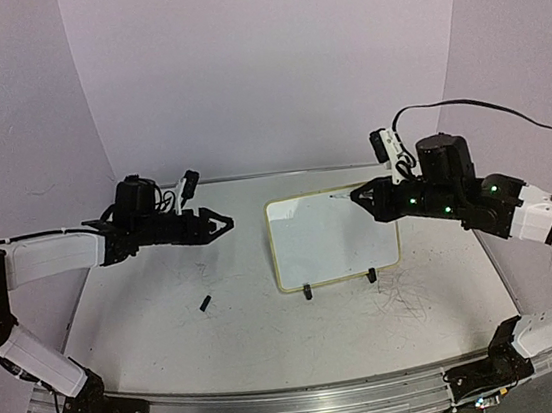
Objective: Write a sentence on the whiteboard
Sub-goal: Hold the whiteboard at the center of the board.
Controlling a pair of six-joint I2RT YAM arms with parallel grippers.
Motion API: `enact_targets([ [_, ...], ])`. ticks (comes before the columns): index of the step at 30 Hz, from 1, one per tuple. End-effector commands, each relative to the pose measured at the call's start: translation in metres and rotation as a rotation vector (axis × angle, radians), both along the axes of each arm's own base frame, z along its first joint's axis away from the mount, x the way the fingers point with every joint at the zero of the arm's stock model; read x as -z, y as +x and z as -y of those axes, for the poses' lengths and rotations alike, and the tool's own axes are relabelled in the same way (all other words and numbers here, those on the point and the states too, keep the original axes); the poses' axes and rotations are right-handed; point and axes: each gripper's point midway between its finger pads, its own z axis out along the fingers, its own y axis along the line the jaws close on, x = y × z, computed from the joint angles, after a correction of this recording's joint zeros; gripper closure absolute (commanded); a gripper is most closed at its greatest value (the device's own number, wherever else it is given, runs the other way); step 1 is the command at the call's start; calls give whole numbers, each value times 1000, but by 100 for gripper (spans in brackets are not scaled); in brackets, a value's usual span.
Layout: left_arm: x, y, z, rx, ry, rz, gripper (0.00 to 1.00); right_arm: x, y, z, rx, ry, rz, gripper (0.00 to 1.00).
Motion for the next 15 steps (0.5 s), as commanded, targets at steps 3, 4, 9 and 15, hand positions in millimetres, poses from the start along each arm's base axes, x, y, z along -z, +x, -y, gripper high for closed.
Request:
enact_targets([
  [3,-17,-1,-6,-100,-86,18,18,-30,13,-17,-14,10,106,100],
  [4,-13,-1,-5,-104,-84,8,18,-30,14,-18,-10,11,106,100],
  [9,-7,-4,4,-89,-89,-13,18,-31,17,-33,-47,47,110,100],
  [15,-9,-7,11,-58,-151,1,21,-29,19,-42,-68,54,113,100],
])
